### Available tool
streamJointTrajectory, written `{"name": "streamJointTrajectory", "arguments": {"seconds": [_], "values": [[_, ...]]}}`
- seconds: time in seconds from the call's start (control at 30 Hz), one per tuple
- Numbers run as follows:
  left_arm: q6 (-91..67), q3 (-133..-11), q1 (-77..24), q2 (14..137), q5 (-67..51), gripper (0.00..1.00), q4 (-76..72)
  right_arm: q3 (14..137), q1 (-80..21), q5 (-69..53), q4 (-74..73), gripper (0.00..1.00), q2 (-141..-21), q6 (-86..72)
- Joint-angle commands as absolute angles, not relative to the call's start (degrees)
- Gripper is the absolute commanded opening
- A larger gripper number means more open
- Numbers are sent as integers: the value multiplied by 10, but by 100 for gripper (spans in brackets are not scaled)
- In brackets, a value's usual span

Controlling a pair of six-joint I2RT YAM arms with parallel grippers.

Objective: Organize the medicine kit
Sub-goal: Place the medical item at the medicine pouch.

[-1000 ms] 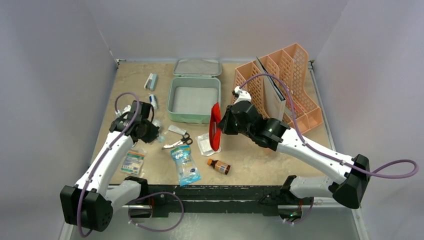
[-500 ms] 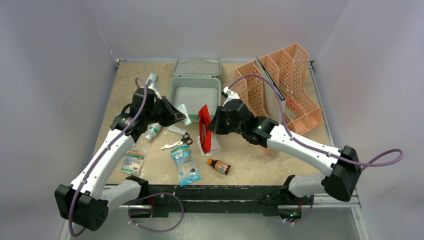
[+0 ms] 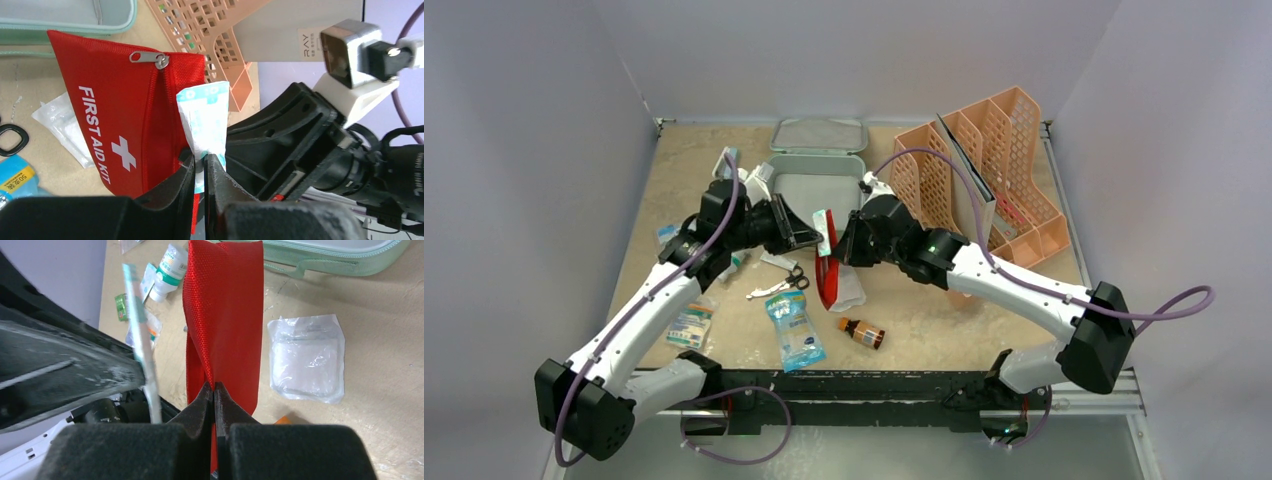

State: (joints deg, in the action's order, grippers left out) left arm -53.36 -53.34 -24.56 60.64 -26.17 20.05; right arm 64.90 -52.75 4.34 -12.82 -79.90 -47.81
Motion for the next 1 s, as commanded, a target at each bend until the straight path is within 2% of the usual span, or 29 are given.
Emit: {"name": "streamJointTrajectory", "arguments": {"seconds": [0.0, 0.43, 0.63, 0.83, 0.97], "values": [[-521, -509, -248, 622, -301, 10, 155, 681, -526, 28, -103, 0, -798, -492], [-445, -527, -248, 652, -205, 9, 259, 679, -527, 7, -89, 0, -799, -496], [-429, -547, -249, 671, -247, 10, 279, 673, -527, 1, -83, 0, -803, -499], [-437, -542, -249, 637, -306, 17, 236, 676, -527, 4, -89, 0, -804, -495], [-434, -555, -249, 625, -327, 30, 243, 674, -527, 6, -91, 0, -800, -496]]}}
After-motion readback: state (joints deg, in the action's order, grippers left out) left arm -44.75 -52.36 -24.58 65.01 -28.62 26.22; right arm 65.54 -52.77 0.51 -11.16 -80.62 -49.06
